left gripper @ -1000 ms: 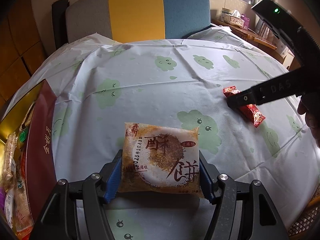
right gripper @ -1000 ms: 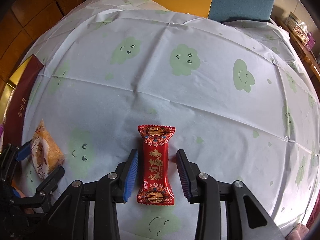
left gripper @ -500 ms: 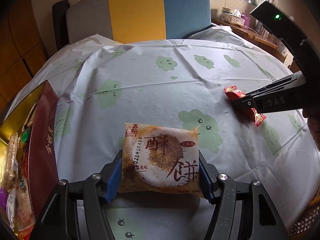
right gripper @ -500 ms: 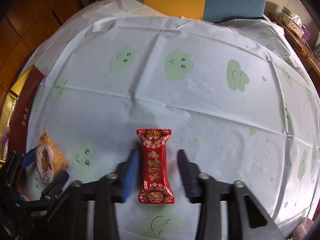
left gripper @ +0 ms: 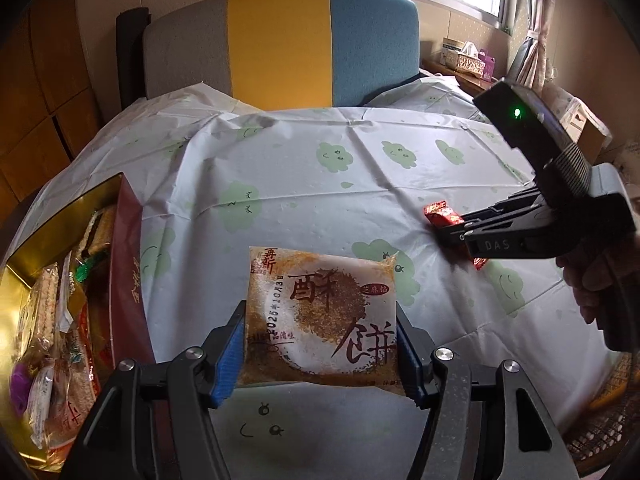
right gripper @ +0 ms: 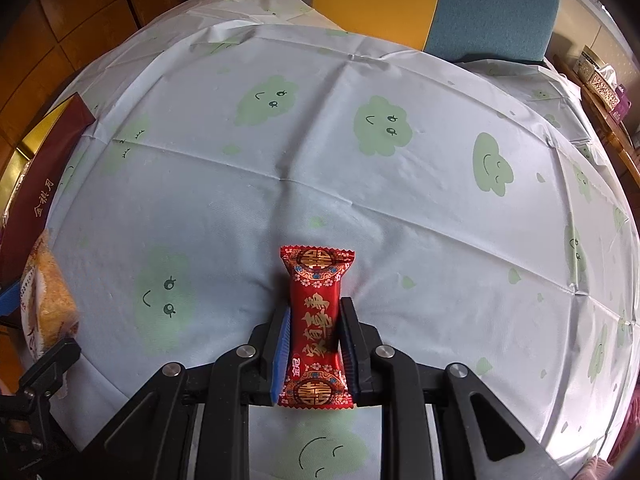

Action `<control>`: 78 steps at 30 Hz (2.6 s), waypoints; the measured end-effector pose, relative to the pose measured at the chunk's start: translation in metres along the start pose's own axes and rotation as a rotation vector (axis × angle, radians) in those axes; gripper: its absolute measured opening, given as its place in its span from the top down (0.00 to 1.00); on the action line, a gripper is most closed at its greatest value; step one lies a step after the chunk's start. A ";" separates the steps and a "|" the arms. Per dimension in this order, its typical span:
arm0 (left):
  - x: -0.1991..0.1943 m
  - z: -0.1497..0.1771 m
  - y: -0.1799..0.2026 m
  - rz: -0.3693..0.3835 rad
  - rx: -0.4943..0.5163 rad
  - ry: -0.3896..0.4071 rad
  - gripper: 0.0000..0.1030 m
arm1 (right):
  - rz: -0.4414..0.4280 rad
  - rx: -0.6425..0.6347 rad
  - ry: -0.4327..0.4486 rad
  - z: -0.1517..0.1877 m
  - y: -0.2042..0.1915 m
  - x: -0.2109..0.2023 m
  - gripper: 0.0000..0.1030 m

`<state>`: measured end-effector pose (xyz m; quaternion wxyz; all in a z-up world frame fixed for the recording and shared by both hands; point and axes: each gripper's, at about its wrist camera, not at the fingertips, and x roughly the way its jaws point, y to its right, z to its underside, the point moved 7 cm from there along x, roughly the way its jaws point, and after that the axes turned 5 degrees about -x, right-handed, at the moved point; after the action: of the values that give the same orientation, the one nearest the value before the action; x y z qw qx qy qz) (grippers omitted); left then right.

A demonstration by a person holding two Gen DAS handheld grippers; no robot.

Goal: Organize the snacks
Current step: 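Carry the pastry pack into the tin with the left tool and open it, then withdraw the left tool while the right tool carries the red candy toward the tin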

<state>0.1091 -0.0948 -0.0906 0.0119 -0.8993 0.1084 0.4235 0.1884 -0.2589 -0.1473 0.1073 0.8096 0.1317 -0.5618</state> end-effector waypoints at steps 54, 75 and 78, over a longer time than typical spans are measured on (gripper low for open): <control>-0.068 0.082 -0.270 -0.426 -0.558 -0.025 0.29 | 0.112 -0.107 0.036 0.004 -0.016 -0.002 0.77; -0.088 0.071 -0.257 -0.448 -0.519 0.049 0.27 | 0.118 -0.087 0.037 0.003 -0.015 -0.002 0.77; -0.090 0.073 -0.260 -0.455 -0.531 0.051 0.27 | 0.117 -0.079 0.038 0.004 -0.014 -0.003 0.77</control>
<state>0.0514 0.1836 -0.0867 -0.1309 -0.8824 -0.2086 0.4008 0.1797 -0.2469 -0.1465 0.1694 0.8216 0.1083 -0.5335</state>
